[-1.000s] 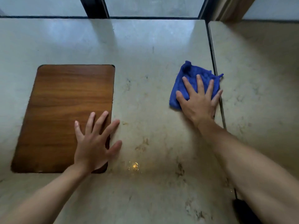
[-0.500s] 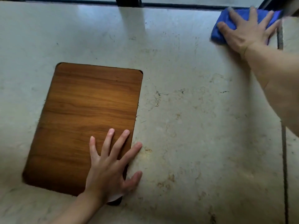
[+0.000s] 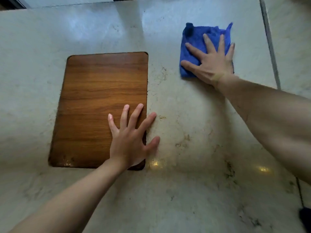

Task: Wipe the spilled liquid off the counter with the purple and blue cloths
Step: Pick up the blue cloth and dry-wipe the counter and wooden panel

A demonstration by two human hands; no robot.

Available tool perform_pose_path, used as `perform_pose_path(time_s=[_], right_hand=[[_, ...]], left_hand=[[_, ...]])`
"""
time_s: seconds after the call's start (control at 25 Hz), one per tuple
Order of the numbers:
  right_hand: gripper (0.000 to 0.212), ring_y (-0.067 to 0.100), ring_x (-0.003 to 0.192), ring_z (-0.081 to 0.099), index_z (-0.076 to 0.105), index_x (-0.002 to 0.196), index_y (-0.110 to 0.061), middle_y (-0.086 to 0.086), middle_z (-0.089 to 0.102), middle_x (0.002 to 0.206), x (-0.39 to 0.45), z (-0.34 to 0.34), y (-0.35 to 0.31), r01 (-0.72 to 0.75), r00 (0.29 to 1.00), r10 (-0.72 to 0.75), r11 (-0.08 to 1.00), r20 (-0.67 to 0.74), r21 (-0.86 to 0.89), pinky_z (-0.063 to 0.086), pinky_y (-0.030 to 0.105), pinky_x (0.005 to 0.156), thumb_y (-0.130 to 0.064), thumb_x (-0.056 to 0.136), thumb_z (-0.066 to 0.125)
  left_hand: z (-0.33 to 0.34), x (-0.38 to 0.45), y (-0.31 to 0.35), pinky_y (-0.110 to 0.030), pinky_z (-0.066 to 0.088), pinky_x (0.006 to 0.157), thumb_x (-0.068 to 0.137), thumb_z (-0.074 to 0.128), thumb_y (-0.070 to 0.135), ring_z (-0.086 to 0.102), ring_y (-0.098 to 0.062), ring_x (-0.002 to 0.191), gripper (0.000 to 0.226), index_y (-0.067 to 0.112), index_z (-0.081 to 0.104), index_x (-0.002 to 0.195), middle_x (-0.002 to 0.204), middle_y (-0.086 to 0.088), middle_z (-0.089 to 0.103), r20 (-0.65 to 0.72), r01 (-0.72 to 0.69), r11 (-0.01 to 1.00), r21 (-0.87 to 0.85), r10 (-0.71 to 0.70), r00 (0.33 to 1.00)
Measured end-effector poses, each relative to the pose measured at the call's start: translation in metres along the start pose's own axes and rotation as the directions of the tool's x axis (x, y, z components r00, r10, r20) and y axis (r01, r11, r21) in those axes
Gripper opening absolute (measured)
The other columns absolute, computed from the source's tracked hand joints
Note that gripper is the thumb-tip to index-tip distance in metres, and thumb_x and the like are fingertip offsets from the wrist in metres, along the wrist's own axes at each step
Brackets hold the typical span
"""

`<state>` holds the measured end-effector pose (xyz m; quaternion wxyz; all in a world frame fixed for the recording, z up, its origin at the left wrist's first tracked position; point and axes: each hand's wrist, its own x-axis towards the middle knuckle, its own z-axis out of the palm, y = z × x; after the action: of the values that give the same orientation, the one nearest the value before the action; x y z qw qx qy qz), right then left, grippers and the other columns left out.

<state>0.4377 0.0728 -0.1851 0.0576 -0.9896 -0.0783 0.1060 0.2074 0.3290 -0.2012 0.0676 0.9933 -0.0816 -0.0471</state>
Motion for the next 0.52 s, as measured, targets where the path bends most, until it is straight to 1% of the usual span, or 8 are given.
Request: perform_pose_path(time_s=[0.08,0.16,0.2,0.28,0.32,0.4,0.52], right_hand=[[0.075,0.039,0.151,-0.009,0.010,0.148,-0.062,-0.004,-0.001,0.168,-0.061,0.017,-0.012,0.004,1.000,-0.003,1.000,-0.017,0.013,-0.006,0.066,0.116,-0.090,0.079,0.016],[0.071,0.040,0.151,-0.001,0.017,0.148,-0.060,-0.002,0.007,0.167,-0.133,0.036,-0.022,-0.026,0.994,0.029,0.999,-0.110,0.023,0.000,0.066,0.117,-0.086,0.082,0.025],[0.071,0.040,0.151,-0.001,0.019,0.148,-0.060,-0.003,0.009,0.167,-0.169,0.045,-0.027,-0.043,0.991,0.047,0.998,-0.125,0.035,0.001,0.066,0.117,-0.085,0.082,0.027],[0.071,0.037,0.151,-0.007,0.016,0.147,-0.063,-0.006,0.005,0.167,-0.241,0.063,-0.035,-0.070,0.994,0.075,0.995,-0.080,0.069,-0.002,0.064,0.117,-0.087,0.080,0.026],[0.072,0.036,0.151,-0.008,0.016,0.147,-0.062,-0.006,0.005,0.167,-0.281,0.072,-0.038,-0.099,0.992,0.104,0.992,-0.066,0.079,-0.001,0.064,0.117,-0.087,0.080,0.026],[0.073,0.036,0.152,-0.004,0.021,0.148,-0.059,-0.004,0.010,0.167,-0.361,0.086,-0.042,-0.196,0.975,0.204,0.977,-0.092,0.085,0.003,0.065,0.117,-0.084,0.080,0.029],[0.073,0.038,0.152,0.000,0.019,0.150,-0.055,-0.001,0.011,0.167,-0.450,0.102,-0.060,-0.369,0.921,0.378,0.924,-0.093,0.097,0.008,0.067,0.116,-0.083,0.082,0.028]], left_hand=[[0.001,0.000,0.000,-0.082,0.012,0.106,0.090,0.032,0.075,0.017,-0.039,0.151,0.068,0.043,0.032,0.150,0.164,-0.003,0.025,-0.021,-0.005,1.000,-0.001,0.005,1.000],[0.002,-0.001,0.000,-0.081,0.010,0.107,0.089,0.031,0.075,0.018,-0.039,0.150,0.067,0.044,0.034,0.148,0.163,-0.003,0.026,-0.050,-0.013,1.000,-0.009,0.013,0.999],[0.001,-0.001,0.000,-0.081,0.009,0.107,0.088,0.030,0.076,0.017,-0.039,0.150,0.067,0.044,0.034,0.147,0.162,-0.003,0.026,-0.060,-0.024,1.000,-0.007,0.023,0.998],[0.001,0.004,-0.003,-0.081,0.007,0.108,0.088,0.029,0.076,0.016,-0.039,0.150,0.067,0.044,0.035,0.146,0.162,-0.002,0.025,-0.083,-0.024,1.000,-0.014,0.023,0.996],[0.000,0.003,-0.004,-0.081,0.006,0.108,0.087,0.028,0.077,0.014,-0.039,0.150,0.066,0.045,0.035,0.145,0.162,-0.002,0.024,-0.082,-0.019,0.999,-0.031,0.016,0.997],[0.001,0.001,-0.003,-0.081,0.005,0.107,0.087,0.026,0.077,0.013,-0.040,0.150,0.067,0.045,0.035,0.145,0.162,-0.002,0.023,-0.080,-0.038,0.998,-0.047,0.034,0.996],[0.003,-0.001,0.001,-0.081,0.003,0.107,0.086,0.026,0.077,0.012,-0.042,0.150,0.068,0.044,0.036,0.144,0.162,-0.004,0.022,-0.081,-0.046,0.998,-0.053,0.042,0.996]])
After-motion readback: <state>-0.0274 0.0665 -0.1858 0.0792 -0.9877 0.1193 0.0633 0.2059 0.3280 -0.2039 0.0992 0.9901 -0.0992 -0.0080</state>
